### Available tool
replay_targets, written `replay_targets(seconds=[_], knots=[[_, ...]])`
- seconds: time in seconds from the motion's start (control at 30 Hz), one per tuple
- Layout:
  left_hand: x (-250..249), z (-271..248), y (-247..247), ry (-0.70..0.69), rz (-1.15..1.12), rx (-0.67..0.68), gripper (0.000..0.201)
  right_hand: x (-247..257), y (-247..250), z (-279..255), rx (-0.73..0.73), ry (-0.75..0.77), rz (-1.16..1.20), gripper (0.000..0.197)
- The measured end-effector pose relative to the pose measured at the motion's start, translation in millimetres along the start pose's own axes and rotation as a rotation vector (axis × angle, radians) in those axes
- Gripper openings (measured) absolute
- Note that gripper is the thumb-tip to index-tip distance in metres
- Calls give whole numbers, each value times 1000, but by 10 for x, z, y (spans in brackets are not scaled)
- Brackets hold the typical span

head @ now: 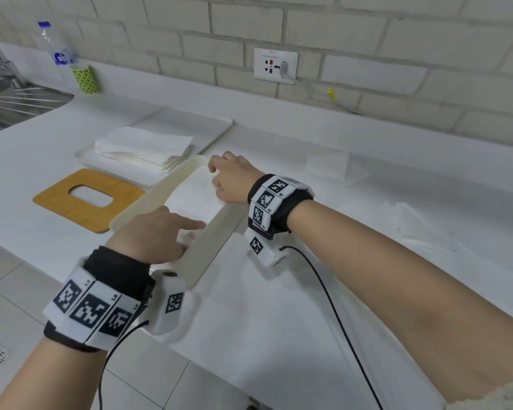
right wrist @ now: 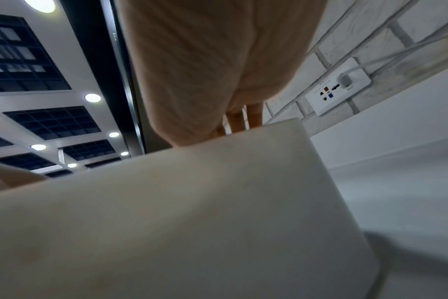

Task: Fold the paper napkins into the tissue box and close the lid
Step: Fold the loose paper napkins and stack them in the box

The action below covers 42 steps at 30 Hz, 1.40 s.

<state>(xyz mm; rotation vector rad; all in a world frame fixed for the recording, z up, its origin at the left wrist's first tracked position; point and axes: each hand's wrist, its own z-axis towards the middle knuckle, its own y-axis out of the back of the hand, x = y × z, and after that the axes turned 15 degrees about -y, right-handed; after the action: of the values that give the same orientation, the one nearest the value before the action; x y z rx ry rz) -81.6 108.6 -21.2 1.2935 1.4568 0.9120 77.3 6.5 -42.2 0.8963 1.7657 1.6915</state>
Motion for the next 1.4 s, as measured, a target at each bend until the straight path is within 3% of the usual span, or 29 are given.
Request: replay_targets(seconds=[0.13, 0.37, 0.77, 0.9, 0.97, 1.07, 1.2, 1.3, 1.4], knots=[[24, 18, -5, 21, -46, 19, 38, 24, -7, -76, 169, 16, 55, 38], [52, 34, 5, 10, -38, 73, 38, 57, -22, -12, 300, -69, -93, 59], [-8, 34, 5, 34, -45, 188, 41, 194, -2, 22, 337, -129, -232, 55], [-32, -78, 29, 30, -131, 122, 31, 63, 118, -104, 243, -76, -75, 30], [-74, -184, 73, 30, -195, 52, 30, -87, 184, -274, 125, -67, 24, 36], [-272, -314, 152, -14, -247, -169, 32, -355, 271, -650, 7, -117, 100, 42], [-648, -243, 91, -209, -332, -411, 33, -763, 212, -1132, 92, -341, 14, 29], [-856, -2, -61, -311, -390, -398, 27, -948, 96, -1408, 196, -471, -88, 29], [-1054, 265, -197, -359, -371, -308, 24, -1047, -38, -1681, 370, -549, -197, 42]])
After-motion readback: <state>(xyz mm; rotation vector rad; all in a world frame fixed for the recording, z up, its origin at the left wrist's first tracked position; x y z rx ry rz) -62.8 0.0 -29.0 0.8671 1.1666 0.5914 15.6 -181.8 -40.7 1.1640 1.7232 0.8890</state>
